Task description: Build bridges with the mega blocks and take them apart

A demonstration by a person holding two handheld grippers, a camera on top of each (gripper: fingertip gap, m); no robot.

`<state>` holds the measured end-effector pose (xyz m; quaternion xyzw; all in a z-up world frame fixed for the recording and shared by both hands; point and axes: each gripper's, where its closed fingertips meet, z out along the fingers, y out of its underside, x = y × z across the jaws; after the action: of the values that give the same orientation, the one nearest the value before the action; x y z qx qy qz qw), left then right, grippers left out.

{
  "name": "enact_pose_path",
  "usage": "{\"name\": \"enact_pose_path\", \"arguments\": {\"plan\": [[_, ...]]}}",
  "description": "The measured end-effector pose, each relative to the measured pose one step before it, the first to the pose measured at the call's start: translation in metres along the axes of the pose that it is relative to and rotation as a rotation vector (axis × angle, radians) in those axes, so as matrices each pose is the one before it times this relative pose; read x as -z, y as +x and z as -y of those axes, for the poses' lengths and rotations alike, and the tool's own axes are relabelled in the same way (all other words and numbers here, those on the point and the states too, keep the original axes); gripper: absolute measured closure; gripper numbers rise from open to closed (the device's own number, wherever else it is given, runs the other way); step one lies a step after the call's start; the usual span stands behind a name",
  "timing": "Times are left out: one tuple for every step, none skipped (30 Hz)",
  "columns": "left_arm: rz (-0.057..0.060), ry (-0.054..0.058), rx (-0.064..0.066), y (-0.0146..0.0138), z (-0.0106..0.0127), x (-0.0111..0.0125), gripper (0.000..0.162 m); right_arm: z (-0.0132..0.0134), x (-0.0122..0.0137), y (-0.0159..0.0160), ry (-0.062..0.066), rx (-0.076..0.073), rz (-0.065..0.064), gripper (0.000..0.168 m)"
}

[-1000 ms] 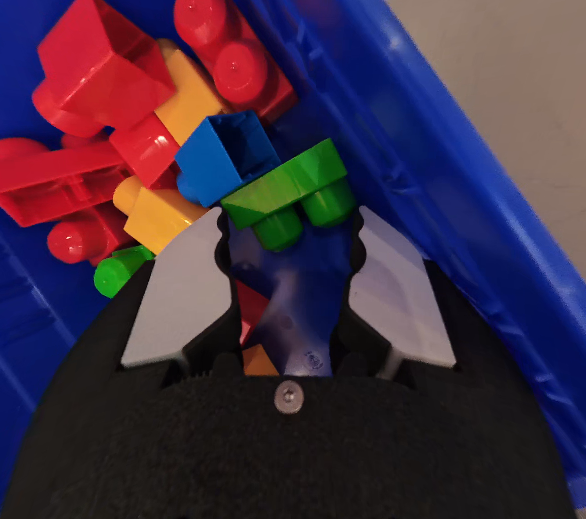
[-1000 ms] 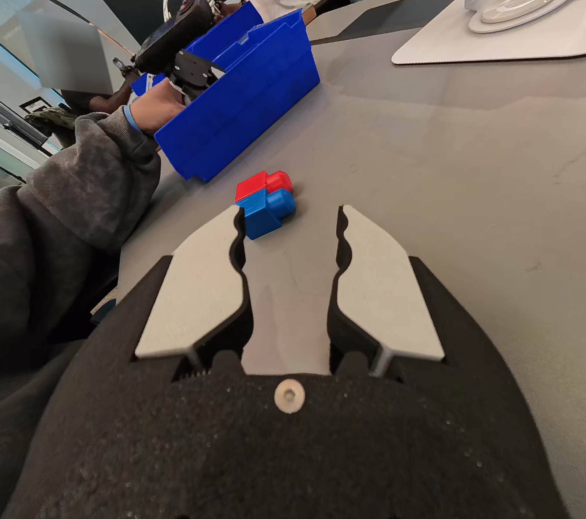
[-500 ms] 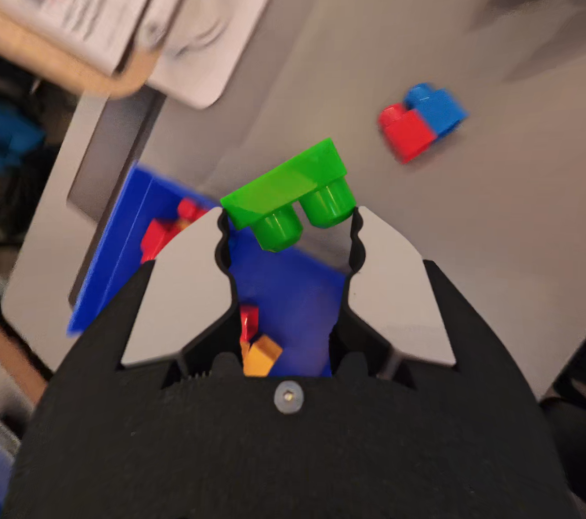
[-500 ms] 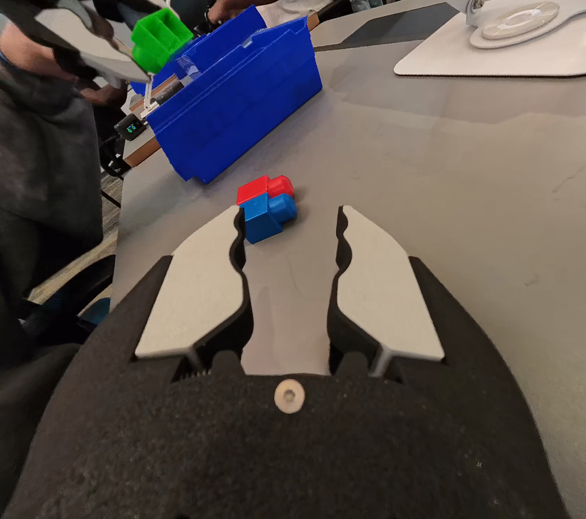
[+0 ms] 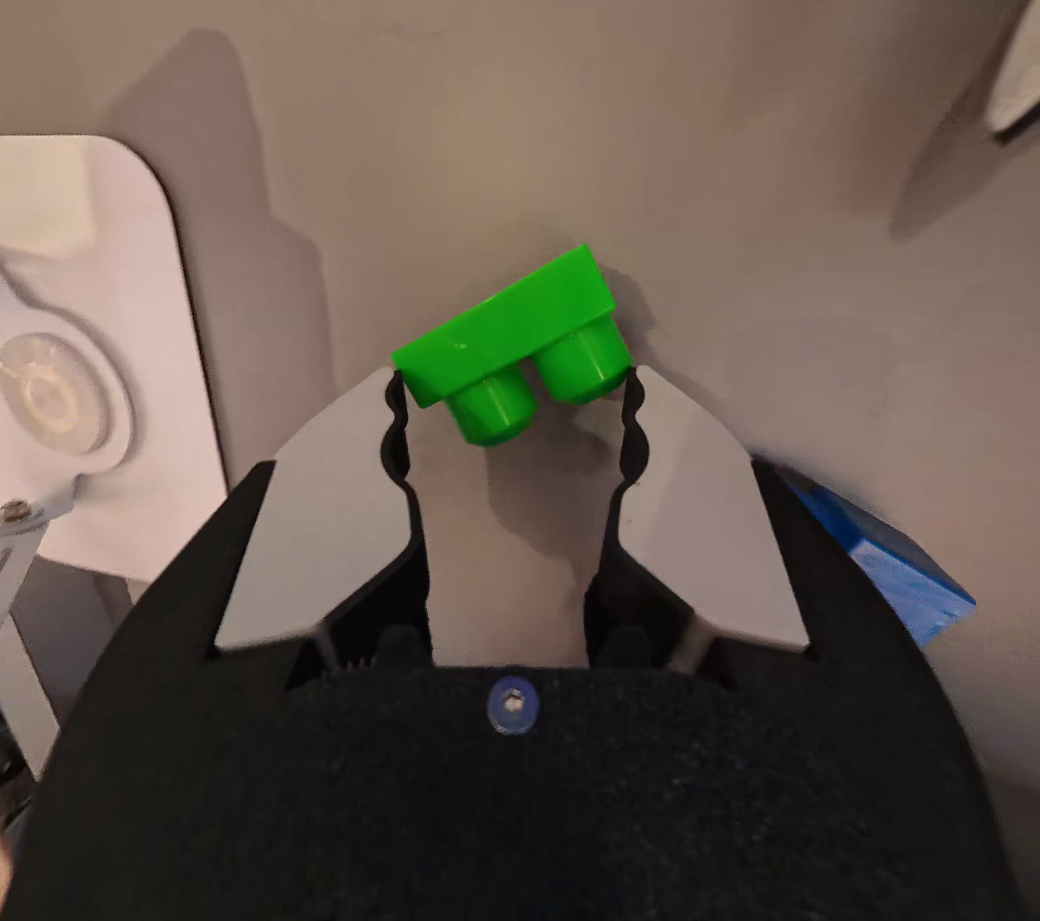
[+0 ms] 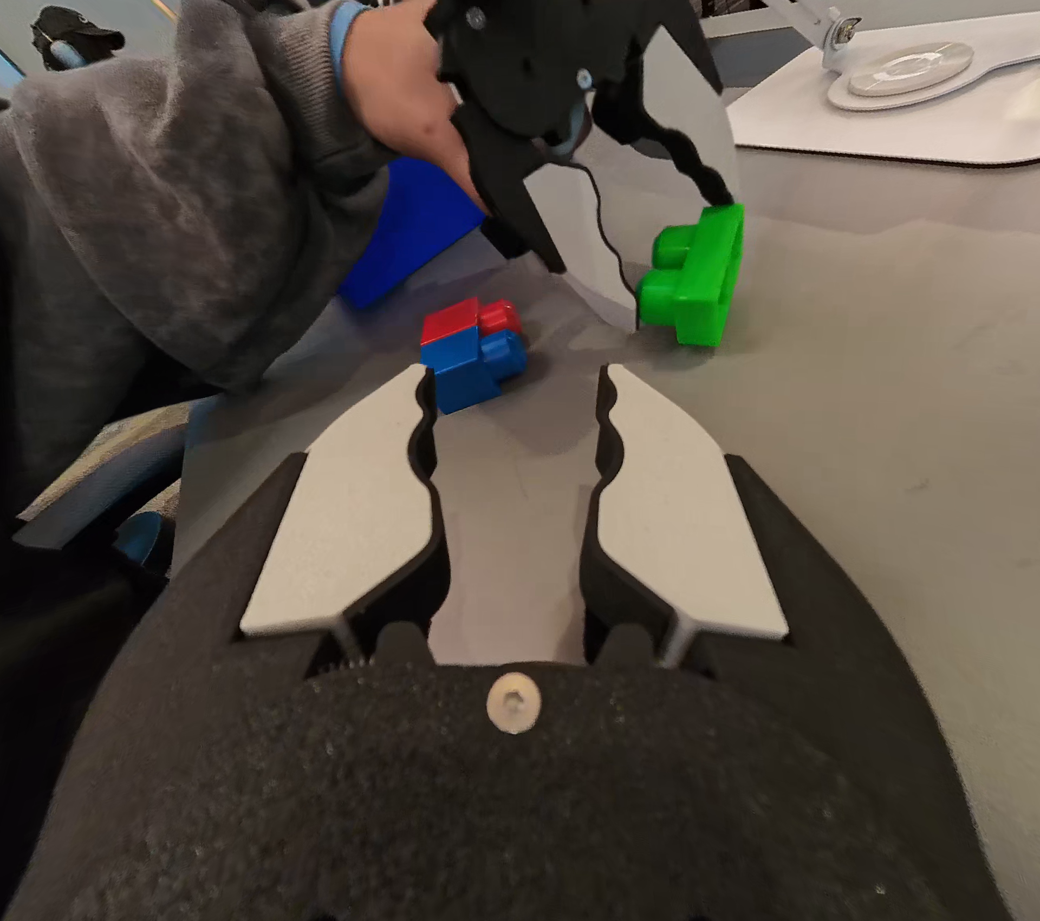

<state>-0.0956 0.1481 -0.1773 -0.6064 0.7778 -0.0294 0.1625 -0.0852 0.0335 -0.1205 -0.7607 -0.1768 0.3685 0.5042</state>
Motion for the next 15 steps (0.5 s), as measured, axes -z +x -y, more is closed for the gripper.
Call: {"name": "enact_pose_path", "arguments": {"plan": [[-0.0044, -0.0046, -0.0085, 0.00021, 0.00013, -0.00445, 0.089, -0.00011, 0.00046, 0.00055, -0.0006, -0.001, -0.0014, 0.113], [0.0007, -0.0011, -0.0069, -0.00002, 0.00018, -0.00283, 0.088, -0.00002, 0.00035, 0.0005, 0.0007, -0.0036, 0.0002, 0.113], [0.0092, 0.0006, -0.0082, -0.00051, -0.00018, -0.00158, 0.088, 0.00015, -0.00002, 0.00029, 0.001, -0.0048, 0.0015, 0.113], [0.0097, 0.0002, -0.0124, 0.00001, -0.00073, -0.00078, 0.088, -0.0002, -0.00014, 0.00031, -0.0021, -0.0038, 0.0014, 0.113], [0.0088, 0.0002, -0.0134, 0.00045, -0.0012, -0.00022, 0.088, -0.00042, -0.00042, 0.00013, -0.0034, -0.0028, 0.0008, 0.113], [0.0092, 0.0015, -0.0044, 0.00053, -0.0013, 0.00028, 0.088, -0.00034, -0.00035, 0.00026, -0.0031, -0.0016, -0.0004, 0.113], [0.0054, 0.0004, 0.0092, 0.00072, -0.00164, 0.00113, 0.088, -0.00039, -0.00056, 0.00016, -0.004, -0.001, 0.0007, 0.113], [0.0073, -0.0072, 0.0234, 0.00029, -0.00303, 0.0024, 0.086, -0.00027, -0.00047, -0.00001, -0.0031, -0.001, 0.0007, 0.114], [0.013, -0.0094, 0.0355, -0.00018, -0.00366, 0.00461, 0.079, -0.0001, -0.00028, 0.00026, -0.0011, -0.002, 0.0, 0.114], [0.0119, -0.0082, 0.0395, 0.00062, -0.00432, 0.0074, 0.072, 0.00005, -0.00016, 0.0002, 0.0002, -0.0026, 0.0006, 0.114], [0.0268, -0.0047, 0.0425, -0.00031, -0.005, 0.01047, 0.071, 0.00009, 0.0001, 0.00027, 0.0006, -0.0035, 0.0006, 0.114], [0.0381, 0.0128, 0.0494, -0.00076, -0.00405, 0.01322, 0.071, 0.00028, 0.00027, 0.00014, 0.0022, -0.0041, 0.0023, 0.114], [0.0322, 0.0324, 0.0691, 0.00105, -0.00265, 0.01516, 0.071, 0.00038, 0.00027, 0.00026, 0.0024, -0.0051, 0.0018, 0.114], [0.0198, 0.0399, 0.0963, 0.00346, -0.00238, 0.01582, 0.073, 0.00018, 0.00016, 0.00028, 0.0015, -0.0067, 0.0024, 0.114], [-0.0027, 0.0501, 0.1046, 0.00752, -0.00199, 0.01512, 0.071, 0.00017, -0.00001, -0.00009, 0.0003, -0.0081, 0.0054, 0.114]]}}
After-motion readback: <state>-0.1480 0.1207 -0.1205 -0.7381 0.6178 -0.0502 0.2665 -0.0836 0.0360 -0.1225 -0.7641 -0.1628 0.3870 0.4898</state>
